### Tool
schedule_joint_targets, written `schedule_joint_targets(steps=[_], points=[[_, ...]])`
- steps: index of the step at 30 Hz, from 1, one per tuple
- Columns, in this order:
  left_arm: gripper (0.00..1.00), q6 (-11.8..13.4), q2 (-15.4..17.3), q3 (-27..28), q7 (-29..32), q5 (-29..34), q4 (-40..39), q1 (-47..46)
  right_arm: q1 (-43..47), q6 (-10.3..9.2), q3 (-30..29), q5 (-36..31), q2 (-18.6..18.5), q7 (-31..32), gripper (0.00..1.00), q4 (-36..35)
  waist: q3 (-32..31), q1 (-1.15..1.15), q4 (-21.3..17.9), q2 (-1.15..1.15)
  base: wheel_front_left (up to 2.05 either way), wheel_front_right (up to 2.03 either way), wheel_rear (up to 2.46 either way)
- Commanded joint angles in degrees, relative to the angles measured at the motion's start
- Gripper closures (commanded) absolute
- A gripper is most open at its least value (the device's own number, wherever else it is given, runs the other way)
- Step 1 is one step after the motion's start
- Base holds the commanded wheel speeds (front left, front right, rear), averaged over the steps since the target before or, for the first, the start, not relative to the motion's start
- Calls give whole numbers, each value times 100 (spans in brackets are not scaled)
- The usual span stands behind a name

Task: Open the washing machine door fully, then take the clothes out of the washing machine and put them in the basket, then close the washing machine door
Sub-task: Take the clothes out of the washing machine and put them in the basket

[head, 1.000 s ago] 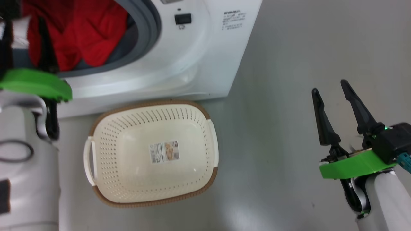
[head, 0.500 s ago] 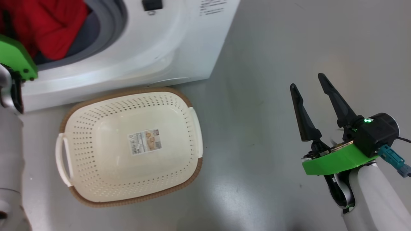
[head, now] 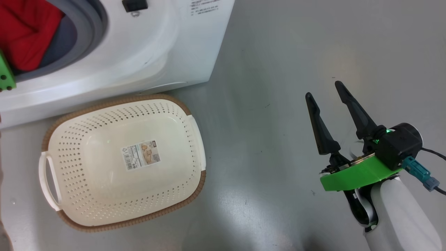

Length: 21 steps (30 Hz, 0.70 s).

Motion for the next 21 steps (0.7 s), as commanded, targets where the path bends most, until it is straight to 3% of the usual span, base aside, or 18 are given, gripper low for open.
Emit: schedule_joint_targets(steps=[1, 2, 12, 21], points=[[31, 3, 342, 46, 24, -15, -32, 17, 62, 34, 123, 70, 42, -35, 0, -107, -2, 0, -3, 0, 0, 0, 0], [100, -26, 341, 28, 10, -18, -23, 18, 57, 34, 125, 72, 48, -35, 0, -103, -4, 0, -4, 0, 0, 0, 0], [100, -43, 330, 138, -778, -283, -124, 171, 84, 34, 107, 75, 53, -35, 0, -81, -77, 0, 84, 0, 0, 0, 0], [100, -302, 112, 452, -1582, -774, -314, 499, 136, 34, 84, 80, 12, -35, 0, -31, -271, 0, 256, 0, 0, 0, 0]])
